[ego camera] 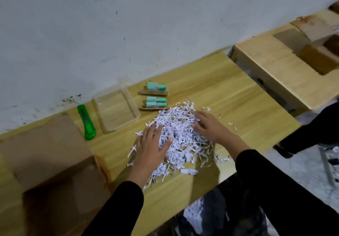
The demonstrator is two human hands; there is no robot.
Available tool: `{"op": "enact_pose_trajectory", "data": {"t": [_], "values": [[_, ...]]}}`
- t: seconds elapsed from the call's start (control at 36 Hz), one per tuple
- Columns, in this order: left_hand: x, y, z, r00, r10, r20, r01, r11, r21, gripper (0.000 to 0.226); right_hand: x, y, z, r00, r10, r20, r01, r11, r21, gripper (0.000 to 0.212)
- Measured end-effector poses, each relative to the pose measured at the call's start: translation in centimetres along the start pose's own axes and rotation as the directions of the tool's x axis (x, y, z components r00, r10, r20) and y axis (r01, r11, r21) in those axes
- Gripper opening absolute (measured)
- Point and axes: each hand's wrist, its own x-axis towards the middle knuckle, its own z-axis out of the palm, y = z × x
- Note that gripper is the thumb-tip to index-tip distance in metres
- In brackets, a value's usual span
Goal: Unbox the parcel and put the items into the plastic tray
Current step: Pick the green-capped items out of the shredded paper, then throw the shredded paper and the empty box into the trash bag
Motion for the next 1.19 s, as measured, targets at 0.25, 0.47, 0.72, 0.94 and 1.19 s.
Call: {"op": "enact_pose_trajectory", "data": {"t": [0.25,0.47,0.72,0.94,1.19], "values": [[-3.4,1.3,1.2,0.994,0.103,0.036,-0.105,0.992,0.074,0.051,-5.8,-1.2,4.0,0.995,-0.104,0.016,0.101,0.990,0.103,0.048],[-5.5,2.3,0.6,0.971,0.099,-0.219,-0.073,0.990,0.123,0.051,-9.5,0.5,2.4,0.993,-0.082,-0.086,0.094,0.984,0.150,0.046],[-8.6,1.4,-0.7,0.937,-0.040,-0.348,0.077,0.993,0.094,0.083,-12.6,4.0,1.2,0.983,-0.033,-0.182,0.051,0.994,0.098,0.078],[-10.2,-1.6,2.1,0.975,-0.219,-0.017,0.220,0.970,0.105,0.147,-13.0,6.1,2.1,0.993,0.079,-0.091,-0.084,0.995,-0.047,0.138],[-6.1,-1.0,1.4,0.990,-0.135,0.051,0.126,0.980,0.155,0.150,-9.5,5.1,2.4,1.000,-0.019,-0.009,0.017,0.987,-0.159,0.140]]}}
